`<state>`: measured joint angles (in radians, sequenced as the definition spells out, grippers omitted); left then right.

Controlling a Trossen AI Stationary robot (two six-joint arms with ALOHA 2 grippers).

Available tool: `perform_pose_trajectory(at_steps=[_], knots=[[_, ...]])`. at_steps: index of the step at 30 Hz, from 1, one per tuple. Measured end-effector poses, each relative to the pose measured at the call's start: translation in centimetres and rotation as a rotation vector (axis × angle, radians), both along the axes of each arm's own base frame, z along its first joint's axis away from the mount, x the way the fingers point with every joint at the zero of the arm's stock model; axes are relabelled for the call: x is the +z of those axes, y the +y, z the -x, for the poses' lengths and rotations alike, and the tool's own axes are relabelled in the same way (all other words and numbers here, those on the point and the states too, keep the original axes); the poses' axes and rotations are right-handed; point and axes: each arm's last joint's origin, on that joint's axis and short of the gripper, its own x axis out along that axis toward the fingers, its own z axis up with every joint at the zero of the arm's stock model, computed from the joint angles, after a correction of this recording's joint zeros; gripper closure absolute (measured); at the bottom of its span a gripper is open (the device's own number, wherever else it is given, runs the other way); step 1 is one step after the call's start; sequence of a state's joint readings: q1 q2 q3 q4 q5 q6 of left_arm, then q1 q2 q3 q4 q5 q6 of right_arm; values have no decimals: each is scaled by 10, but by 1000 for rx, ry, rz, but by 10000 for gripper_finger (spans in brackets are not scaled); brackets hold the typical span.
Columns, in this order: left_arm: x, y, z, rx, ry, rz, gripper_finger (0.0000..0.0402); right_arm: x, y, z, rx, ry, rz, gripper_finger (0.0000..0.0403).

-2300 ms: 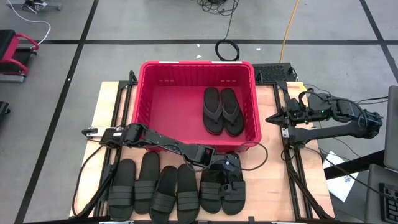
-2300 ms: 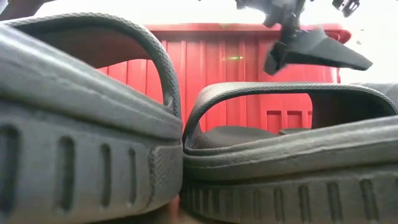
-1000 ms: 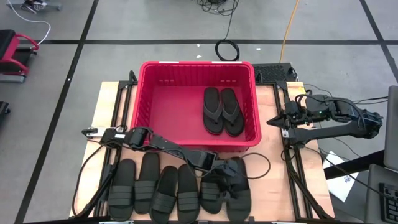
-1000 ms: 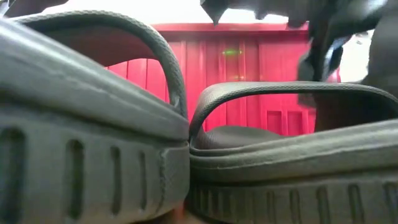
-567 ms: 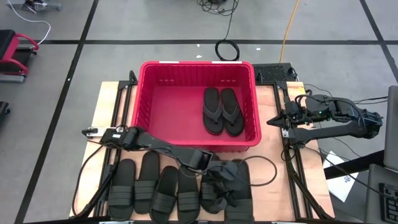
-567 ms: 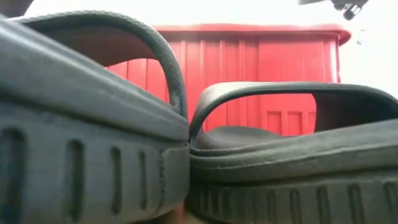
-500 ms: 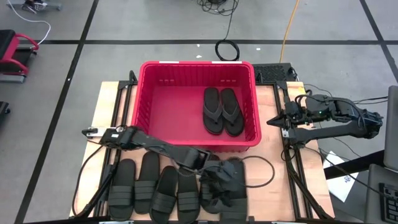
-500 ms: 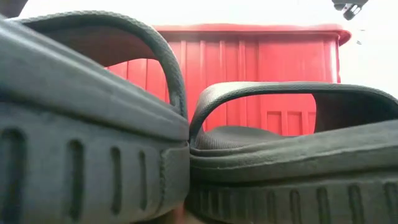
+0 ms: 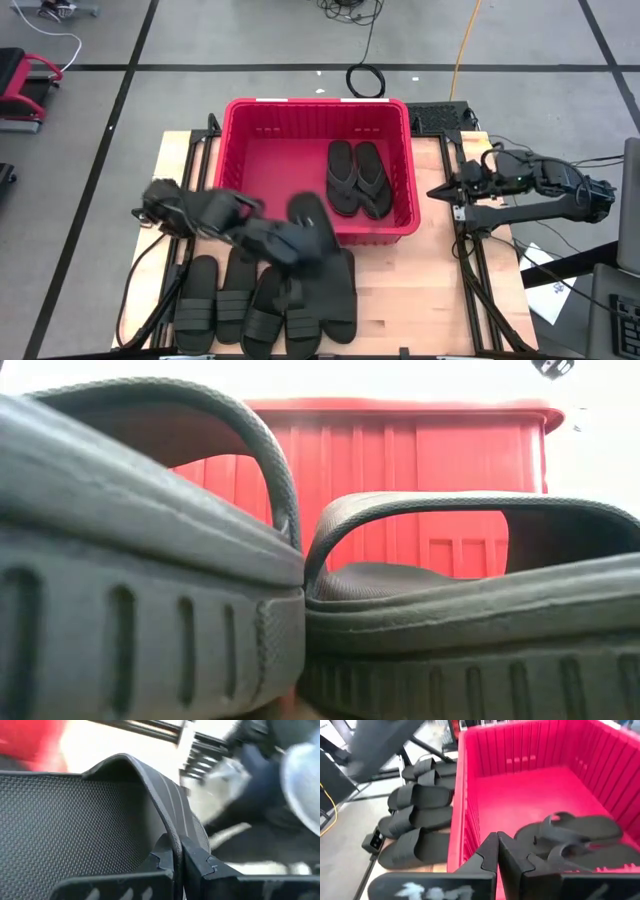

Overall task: Pick and place slides into bin
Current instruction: Put the slide into the red bin

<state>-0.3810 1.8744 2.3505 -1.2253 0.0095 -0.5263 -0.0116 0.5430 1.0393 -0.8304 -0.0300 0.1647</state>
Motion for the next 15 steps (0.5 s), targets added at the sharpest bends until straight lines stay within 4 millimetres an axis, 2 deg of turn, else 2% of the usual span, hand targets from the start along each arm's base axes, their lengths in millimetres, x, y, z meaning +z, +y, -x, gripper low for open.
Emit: perform_pose_trajectory(at_steps=[4,10,15], knots=[[20,40,25,72,-2,-70,400,7,0,-3,9,-76,27,403],[22,110,53,84,136,-248,400,15,-3,-5,-79,-164,89,403],[25,167,57,17,108,-404,401,20,-8,-6,-232,-209,134,403]])
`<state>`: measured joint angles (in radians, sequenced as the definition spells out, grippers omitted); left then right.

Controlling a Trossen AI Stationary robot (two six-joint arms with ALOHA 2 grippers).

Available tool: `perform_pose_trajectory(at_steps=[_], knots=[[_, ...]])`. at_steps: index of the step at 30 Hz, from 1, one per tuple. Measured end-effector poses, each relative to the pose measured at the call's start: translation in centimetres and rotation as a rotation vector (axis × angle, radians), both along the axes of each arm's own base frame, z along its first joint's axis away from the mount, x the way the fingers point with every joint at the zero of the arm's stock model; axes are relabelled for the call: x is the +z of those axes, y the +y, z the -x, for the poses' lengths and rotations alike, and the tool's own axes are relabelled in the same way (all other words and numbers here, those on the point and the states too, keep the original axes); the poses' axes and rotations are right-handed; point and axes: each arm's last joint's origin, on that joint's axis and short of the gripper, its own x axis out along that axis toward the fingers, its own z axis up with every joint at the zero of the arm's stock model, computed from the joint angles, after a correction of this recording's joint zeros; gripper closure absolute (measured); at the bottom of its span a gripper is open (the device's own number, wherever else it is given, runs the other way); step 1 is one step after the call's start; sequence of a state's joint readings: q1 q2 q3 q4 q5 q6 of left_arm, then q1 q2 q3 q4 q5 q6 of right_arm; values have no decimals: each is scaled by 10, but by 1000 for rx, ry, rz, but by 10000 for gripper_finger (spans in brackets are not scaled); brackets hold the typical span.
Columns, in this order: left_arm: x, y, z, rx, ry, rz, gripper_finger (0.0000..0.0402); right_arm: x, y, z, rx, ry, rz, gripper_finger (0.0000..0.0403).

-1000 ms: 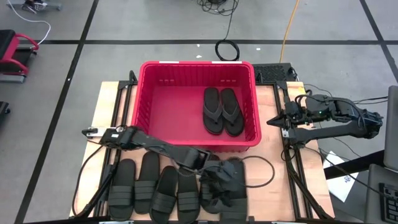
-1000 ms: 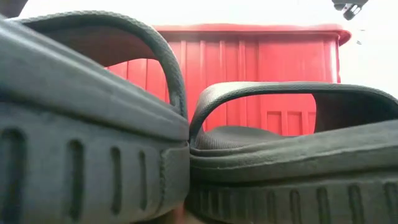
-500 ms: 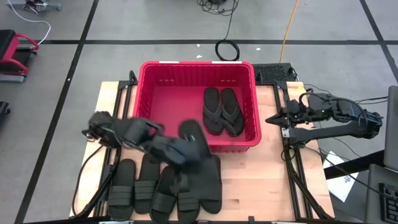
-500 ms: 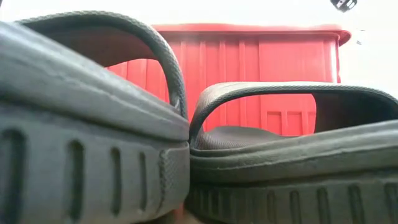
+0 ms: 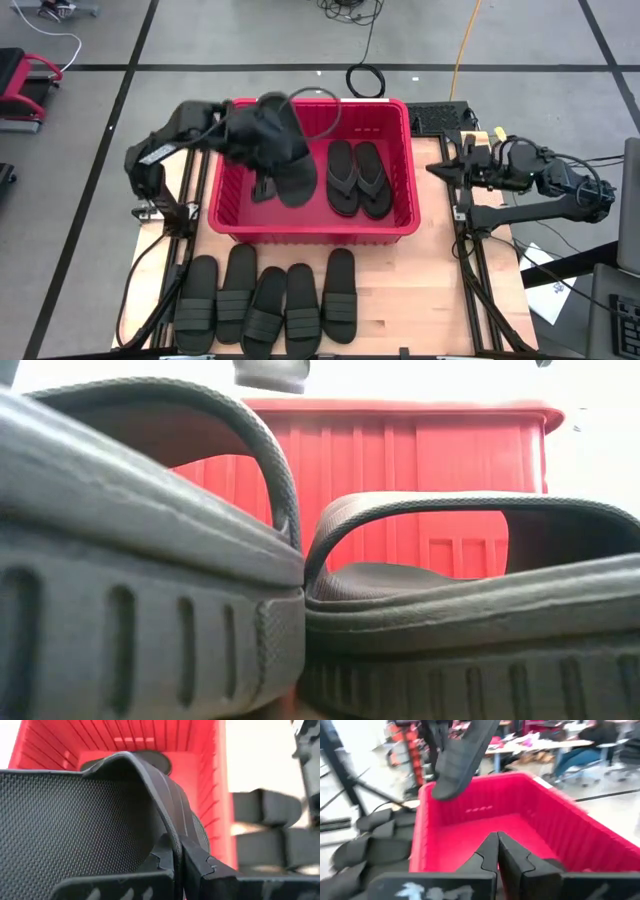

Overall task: Pick and place slides into bin
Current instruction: Put the slide into the red bin

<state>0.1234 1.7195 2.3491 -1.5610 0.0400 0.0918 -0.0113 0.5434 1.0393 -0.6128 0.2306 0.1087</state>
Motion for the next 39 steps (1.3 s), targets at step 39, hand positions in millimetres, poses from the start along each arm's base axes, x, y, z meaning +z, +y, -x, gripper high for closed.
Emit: perform_pose_trajectory(at_steps=[39], knots=[[-192,145,-83,-318,211,553,401,5,-1,-1,-9,-13,150,403]])
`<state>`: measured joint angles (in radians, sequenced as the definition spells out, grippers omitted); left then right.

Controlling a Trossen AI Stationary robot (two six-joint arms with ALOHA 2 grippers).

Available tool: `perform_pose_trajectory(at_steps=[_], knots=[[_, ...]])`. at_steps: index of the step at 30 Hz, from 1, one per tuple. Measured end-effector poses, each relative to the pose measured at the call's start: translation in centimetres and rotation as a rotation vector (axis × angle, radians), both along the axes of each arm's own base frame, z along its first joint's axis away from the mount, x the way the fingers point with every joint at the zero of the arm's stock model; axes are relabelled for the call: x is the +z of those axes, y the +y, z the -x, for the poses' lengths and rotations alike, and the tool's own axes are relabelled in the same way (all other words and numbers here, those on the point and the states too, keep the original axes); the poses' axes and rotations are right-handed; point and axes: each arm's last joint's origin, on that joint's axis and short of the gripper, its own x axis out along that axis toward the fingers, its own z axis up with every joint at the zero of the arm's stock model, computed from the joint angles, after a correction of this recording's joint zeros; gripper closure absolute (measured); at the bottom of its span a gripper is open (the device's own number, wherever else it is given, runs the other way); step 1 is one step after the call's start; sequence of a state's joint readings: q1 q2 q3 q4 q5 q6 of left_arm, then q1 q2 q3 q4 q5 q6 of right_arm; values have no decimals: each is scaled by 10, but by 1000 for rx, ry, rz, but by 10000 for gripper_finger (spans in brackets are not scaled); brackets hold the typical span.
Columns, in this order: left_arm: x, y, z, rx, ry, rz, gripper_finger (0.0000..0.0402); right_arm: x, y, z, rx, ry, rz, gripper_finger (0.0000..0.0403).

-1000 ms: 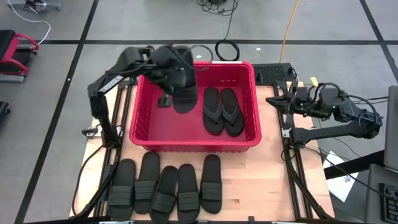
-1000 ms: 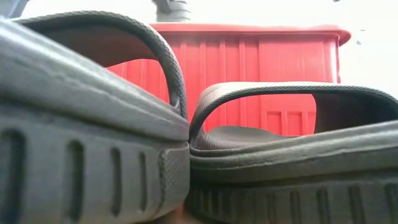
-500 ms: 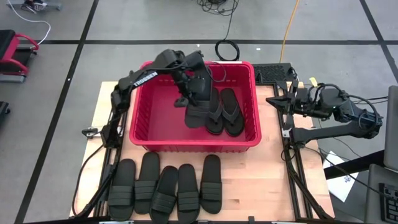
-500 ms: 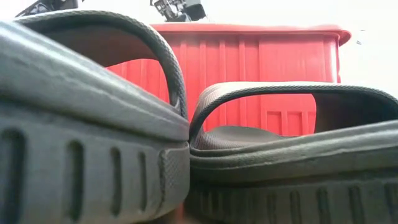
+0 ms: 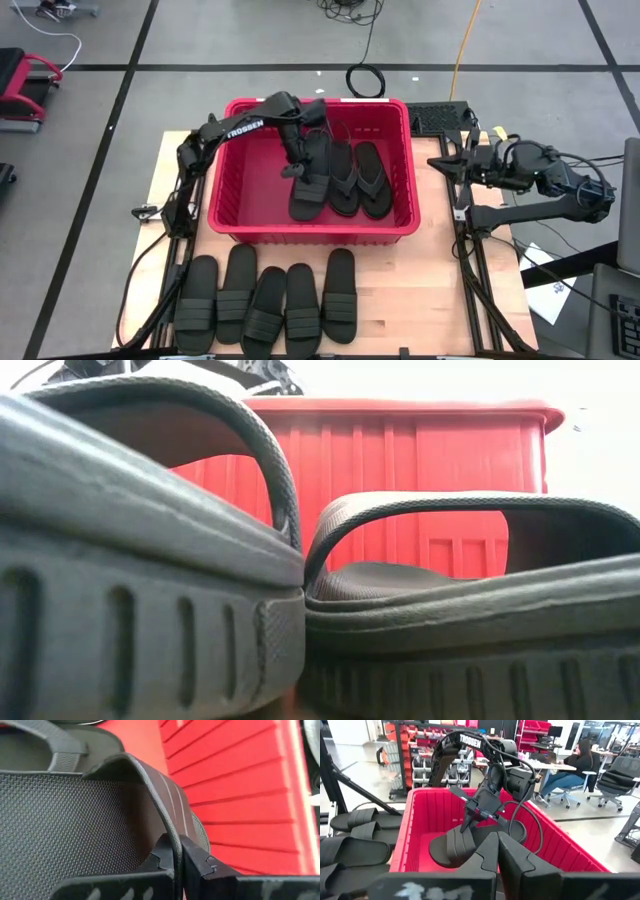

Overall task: Pick and place slides into bin
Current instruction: Put the slide into the red bin

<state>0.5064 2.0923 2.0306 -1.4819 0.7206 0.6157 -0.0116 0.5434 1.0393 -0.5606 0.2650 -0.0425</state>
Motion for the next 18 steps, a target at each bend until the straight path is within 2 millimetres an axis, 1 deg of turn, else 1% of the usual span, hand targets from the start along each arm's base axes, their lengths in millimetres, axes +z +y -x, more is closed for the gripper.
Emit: perform_pose_trajectory(at_steps=[5,9,14,18], knots=[[-12,5,-3,24,-63,2,401,0,0,0,3,3,-3,403],[-25,10,-1,35,-69,37,401,0,0,0,1,-1,-18,403],[-44,17,10,43,-22,61,401,0,0,0,-2,-7,-42,403],[-56,18,14,24,-12,65,401,0,0,0,-10,-14,-65,403]])
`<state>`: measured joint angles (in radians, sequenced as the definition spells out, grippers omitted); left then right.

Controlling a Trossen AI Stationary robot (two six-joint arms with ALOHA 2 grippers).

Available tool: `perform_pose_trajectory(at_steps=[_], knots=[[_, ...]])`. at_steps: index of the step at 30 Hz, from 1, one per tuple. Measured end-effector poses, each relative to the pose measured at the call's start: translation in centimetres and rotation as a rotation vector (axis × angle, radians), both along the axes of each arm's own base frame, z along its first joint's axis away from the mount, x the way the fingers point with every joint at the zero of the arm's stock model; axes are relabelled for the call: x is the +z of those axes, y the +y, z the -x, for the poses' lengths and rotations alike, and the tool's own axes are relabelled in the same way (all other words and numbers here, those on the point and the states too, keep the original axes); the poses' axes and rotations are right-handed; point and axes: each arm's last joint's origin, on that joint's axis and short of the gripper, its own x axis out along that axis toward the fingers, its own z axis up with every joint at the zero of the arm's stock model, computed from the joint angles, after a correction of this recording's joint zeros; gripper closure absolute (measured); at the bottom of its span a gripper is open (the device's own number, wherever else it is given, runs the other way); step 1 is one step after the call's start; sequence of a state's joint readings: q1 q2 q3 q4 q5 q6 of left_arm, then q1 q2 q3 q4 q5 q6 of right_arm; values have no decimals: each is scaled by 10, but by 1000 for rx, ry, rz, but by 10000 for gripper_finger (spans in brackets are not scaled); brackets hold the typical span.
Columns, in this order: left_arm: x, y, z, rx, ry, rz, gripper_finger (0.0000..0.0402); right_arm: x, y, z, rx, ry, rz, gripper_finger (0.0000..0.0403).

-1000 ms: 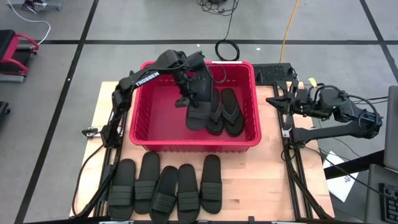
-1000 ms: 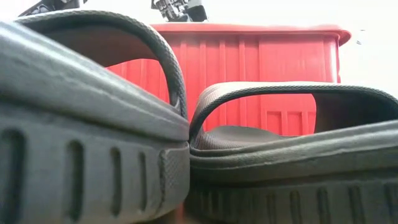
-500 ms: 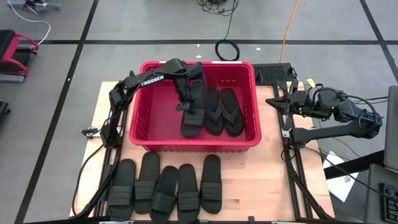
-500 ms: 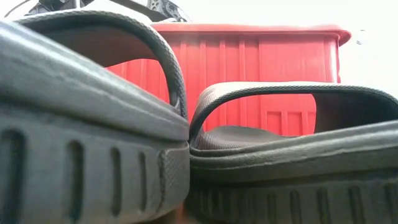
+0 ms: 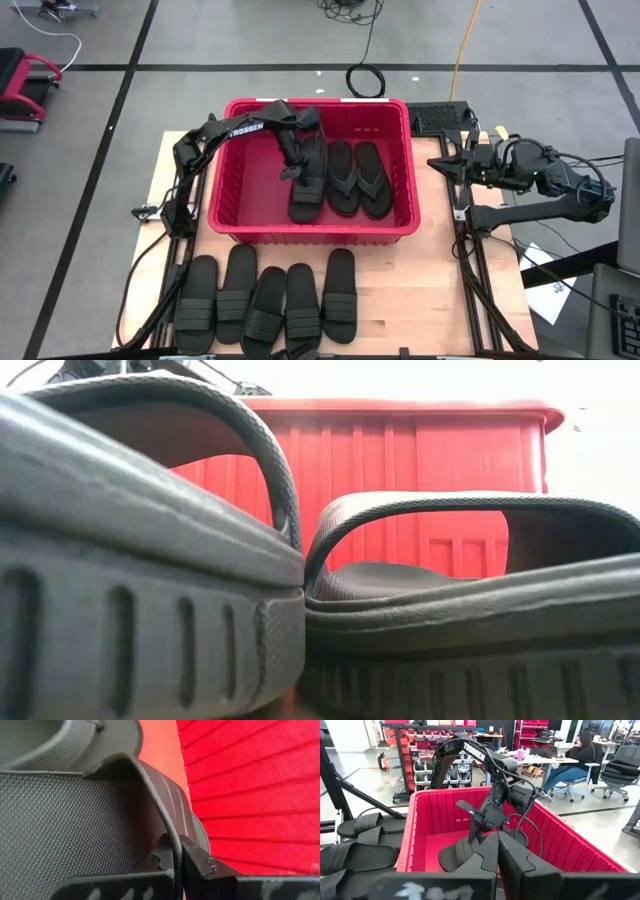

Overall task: Pick and place slides into bin
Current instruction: Put the slide into the red bin

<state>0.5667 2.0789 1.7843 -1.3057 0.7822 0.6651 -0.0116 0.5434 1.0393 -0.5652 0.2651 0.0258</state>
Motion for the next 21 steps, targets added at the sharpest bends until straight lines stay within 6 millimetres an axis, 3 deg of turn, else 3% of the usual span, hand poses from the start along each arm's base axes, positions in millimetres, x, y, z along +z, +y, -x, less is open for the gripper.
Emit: perform_pose_trajectory(at_steps=[10,21], knots=[[-33,7,7,26,32,-58,401,2,-1,0,-32,-26,-28,403],[-40,11,2,34,1,-173,401,2,-1,0,-32,-36,-36,403]])
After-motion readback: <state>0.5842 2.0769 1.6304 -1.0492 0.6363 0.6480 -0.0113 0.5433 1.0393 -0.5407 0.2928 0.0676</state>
